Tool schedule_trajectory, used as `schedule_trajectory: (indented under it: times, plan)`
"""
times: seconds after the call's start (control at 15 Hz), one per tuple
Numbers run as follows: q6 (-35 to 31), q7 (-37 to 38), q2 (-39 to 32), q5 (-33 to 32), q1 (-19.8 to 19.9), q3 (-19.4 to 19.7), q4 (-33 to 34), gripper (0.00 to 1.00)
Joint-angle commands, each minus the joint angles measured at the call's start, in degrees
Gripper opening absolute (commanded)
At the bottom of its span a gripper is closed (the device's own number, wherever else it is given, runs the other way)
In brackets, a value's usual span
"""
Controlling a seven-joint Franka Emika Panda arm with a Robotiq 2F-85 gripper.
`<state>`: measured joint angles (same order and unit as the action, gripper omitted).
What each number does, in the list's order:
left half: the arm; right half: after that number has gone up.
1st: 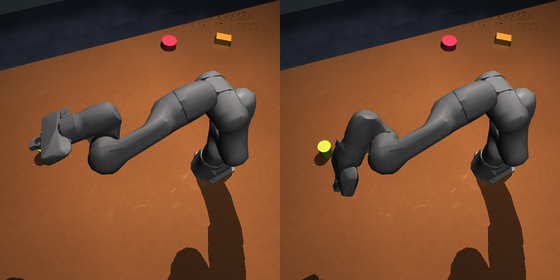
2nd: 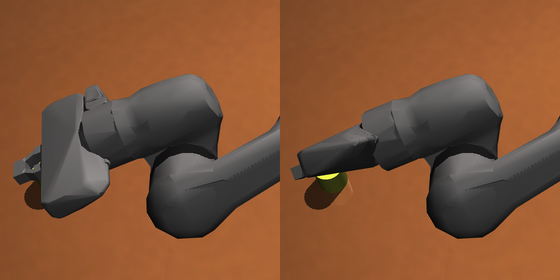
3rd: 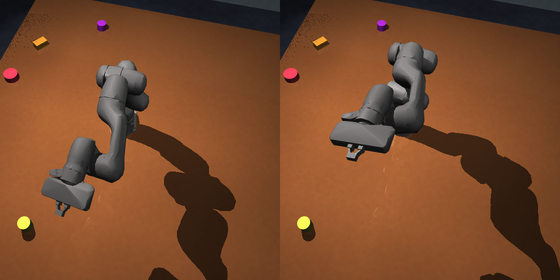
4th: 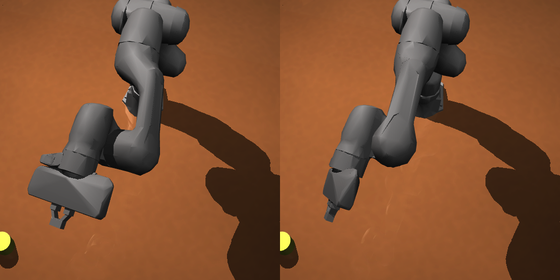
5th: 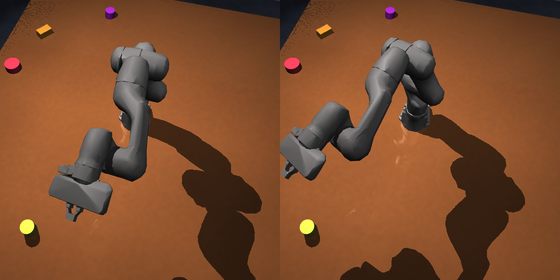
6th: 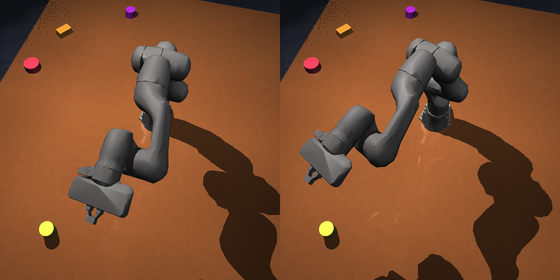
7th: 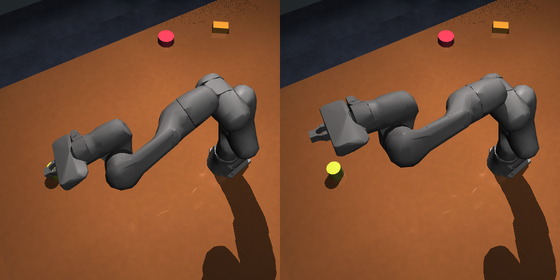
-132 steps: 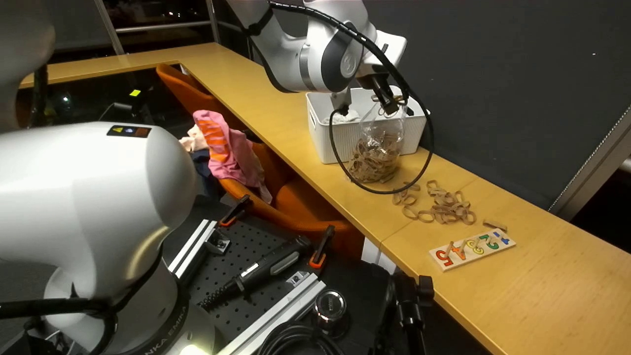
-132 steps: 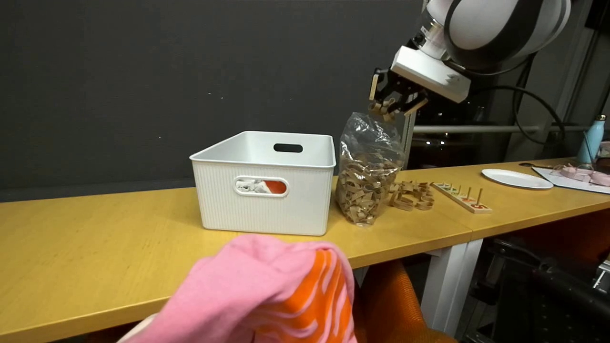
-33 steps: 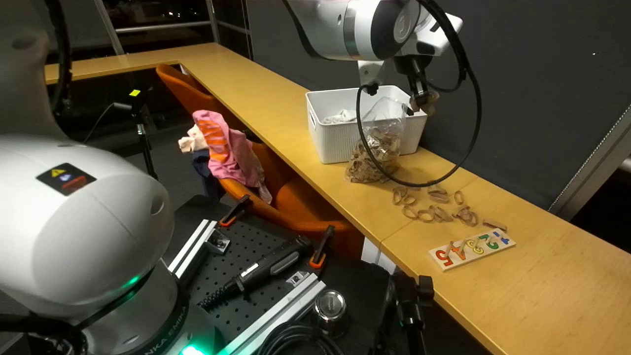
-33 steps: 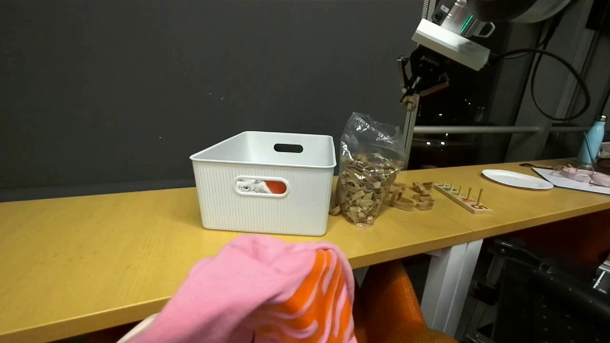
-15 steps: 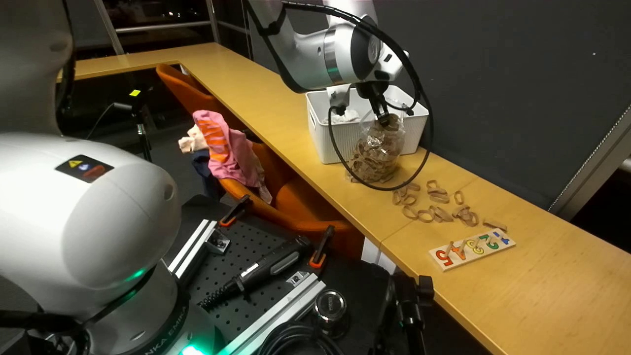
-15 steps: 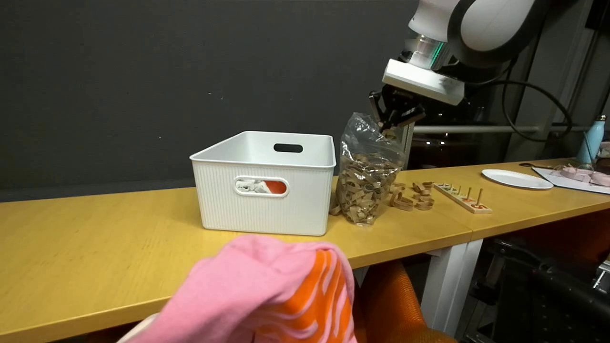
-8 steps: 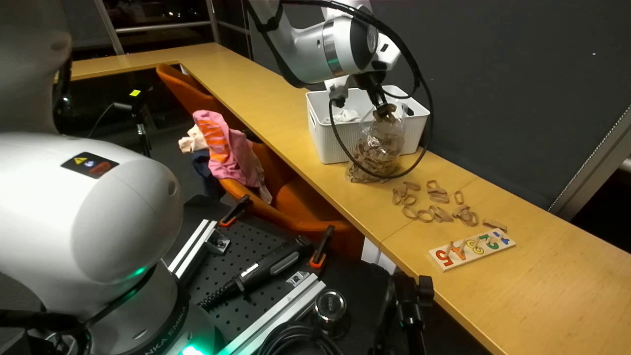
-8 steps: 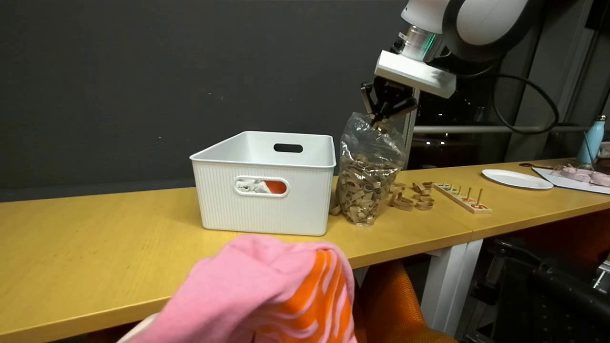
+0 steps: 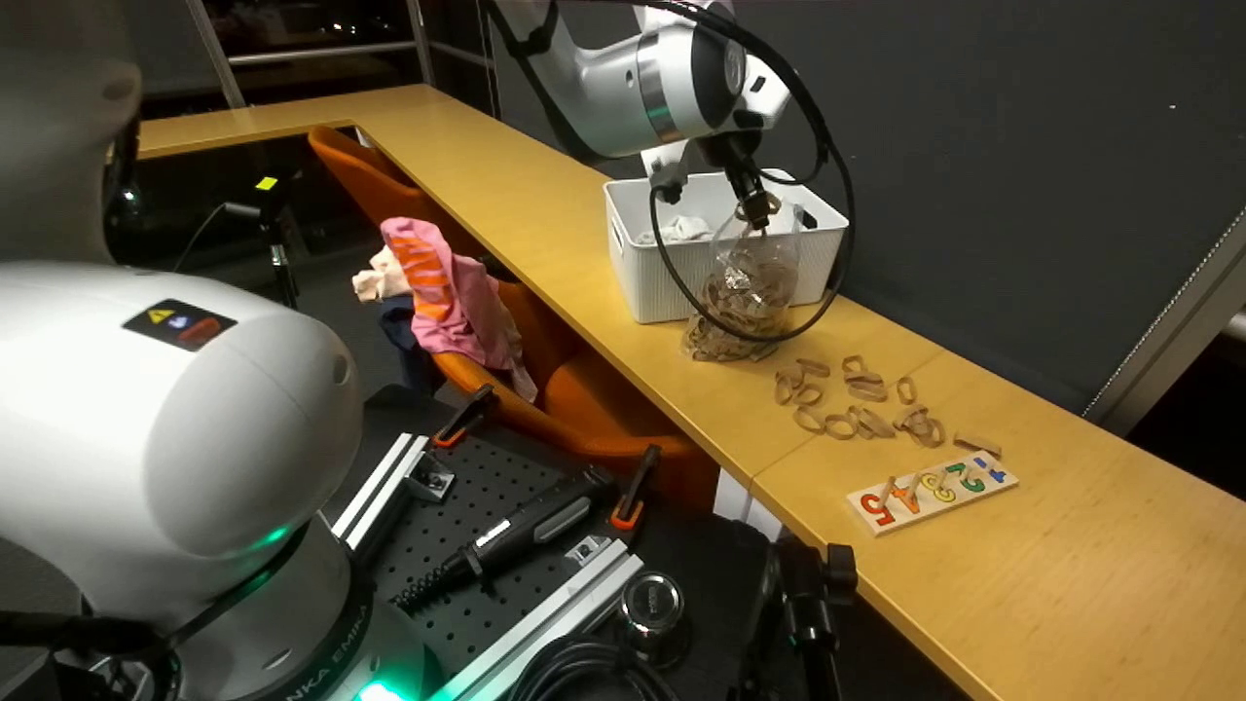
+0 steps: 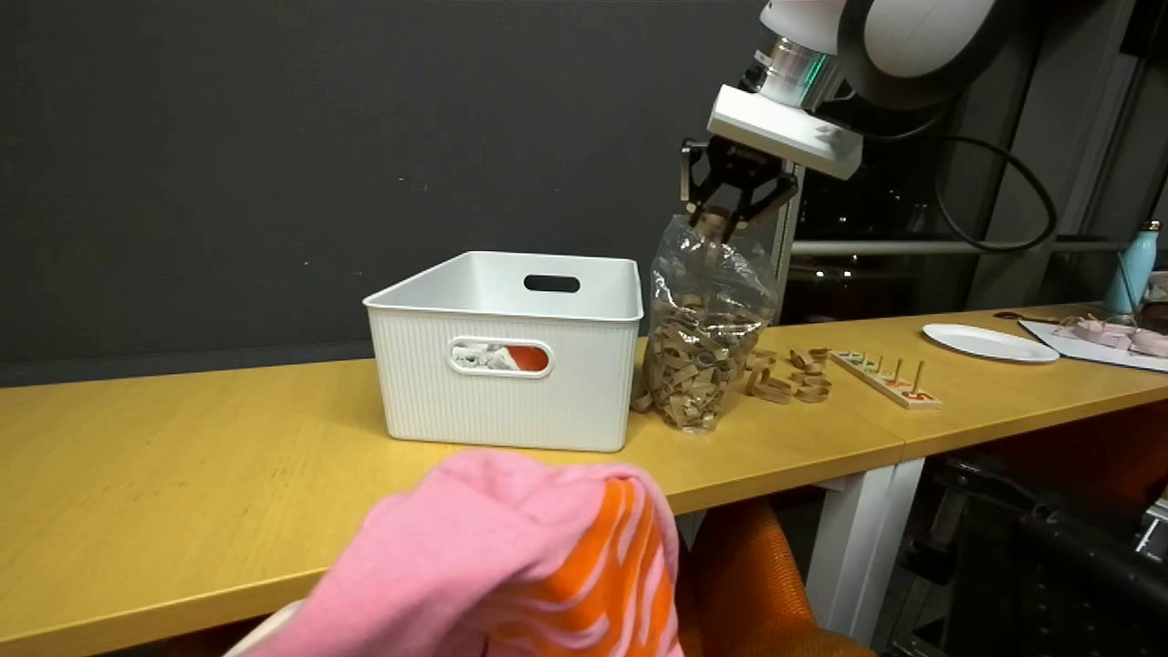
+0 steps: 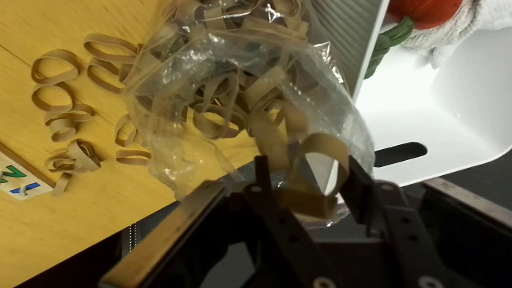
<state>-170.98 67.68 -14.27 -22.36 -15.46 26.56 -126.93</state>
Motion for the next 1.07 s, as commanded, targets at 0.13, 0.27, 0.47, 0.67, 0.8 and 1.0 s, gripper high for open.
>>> schedule_trajectory:
  times: [0.13, 0.27, 0.47, 0.67, 0.8, 1.0]
  plan:
    - [0.7, 2.5, 0.1, -1.5, -1.3, 1.7, 1.2, 0.94]
    - [0.6, 3.3, 0.7, -2.1, -1.5, 2.6, 0.9, 1.00]
    - [0.4, 4.1, 3.0, -1.8, -0.5, 4.4, -2.5, 1.00]
    - [-0.8, 5.0, 5.1, -2.5, 0.4, 8.5, -8.3, 1.00]
    - [-0.5, 4.7, 6.6, -2.6, 1.1, 11.2, -11.3, 1.00]
    - [-0.1, 0.5, 7.4, 1.5, 5.4, 11.9, -13.5, 1.00]
